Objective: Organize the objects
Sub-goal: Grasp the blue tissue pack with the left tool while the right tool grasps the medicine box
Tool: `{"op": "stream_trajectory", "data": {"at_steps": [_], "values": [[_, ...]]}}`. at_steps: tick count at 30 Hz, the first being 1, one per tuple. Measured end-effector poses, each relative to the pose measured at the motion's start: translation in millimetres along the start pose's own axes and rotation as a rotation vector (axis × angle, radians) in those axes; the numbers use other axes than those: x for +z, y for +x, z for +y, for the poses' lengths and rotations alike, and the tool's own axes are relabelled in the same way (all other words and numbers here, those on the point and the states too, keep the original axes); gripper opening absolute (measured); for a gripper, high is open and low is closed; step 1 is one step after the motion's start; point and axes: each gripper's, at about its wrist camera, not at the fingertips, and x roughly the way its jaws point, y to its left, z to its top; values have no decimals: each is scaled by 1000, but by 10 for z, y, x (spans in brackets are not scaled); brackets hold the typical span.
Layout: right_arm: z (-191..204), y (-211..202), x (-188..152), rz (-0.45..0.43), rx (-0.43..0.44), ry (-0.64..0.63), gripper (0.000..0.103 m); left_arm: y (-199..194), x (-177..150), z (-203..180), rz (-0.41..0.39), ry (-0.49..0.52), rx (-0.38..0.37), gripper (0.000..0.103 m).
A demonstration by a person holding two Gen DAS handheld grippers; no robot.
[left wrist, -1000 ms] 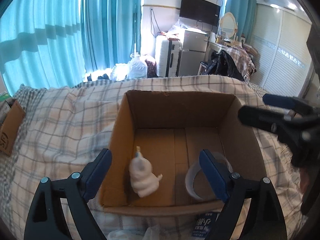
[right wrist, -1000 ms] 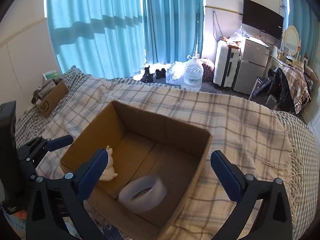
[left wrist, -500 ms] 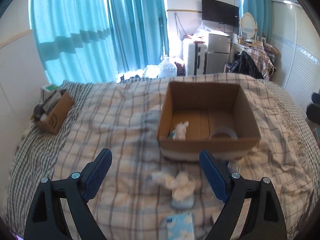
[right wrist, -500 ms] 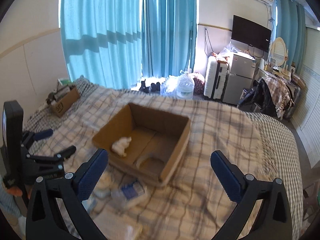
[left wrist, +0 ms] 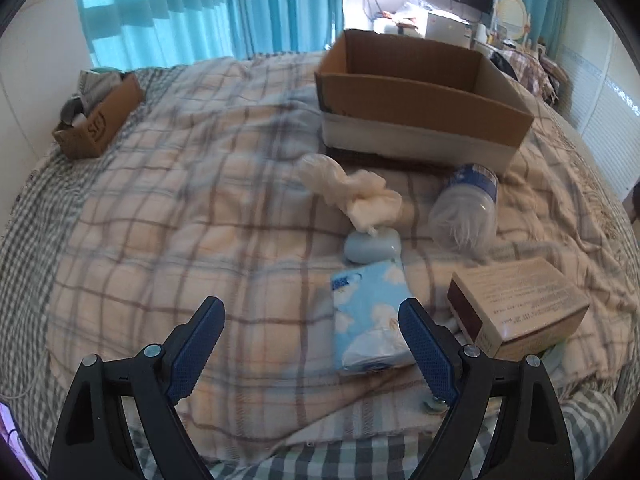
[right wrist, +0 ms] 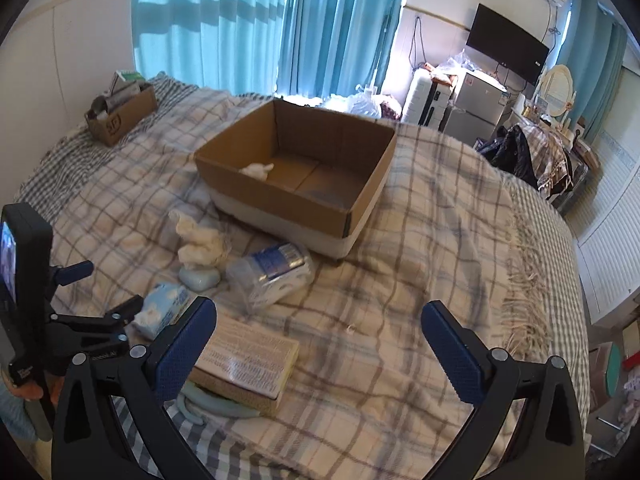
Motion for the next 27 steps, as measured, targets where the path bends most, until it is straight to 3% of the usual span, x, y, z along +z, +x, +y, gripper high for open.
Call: {"op": "stream_trajectory", "data": {"at_steps": [6, 7, 9, 10, 19, 27], "values": [[133, 177, -63, 47, -5, 6, 103, 233, -30, -66, 28, 25, -95, 91], [159, 189, -68, 50, -4, 14, 102, 301, -42, -52, 47, 18, -121, 84], [189, 227, -97, 60, 13, 40, 102, 434, -68, -52, 107, 6, -186, 57], [207, 234, -103, 65, 16, 51, 102, 478, -73, -41, 132, 0, -202, 53], [637, 333, -333, 101, 31, 85, 102, 154, -2, 336, 58, -43, -124, 53], [835, 546, -473, 153, -62, 41, 102, 105, 6, 466, 49, -73, -141, 53]]}}
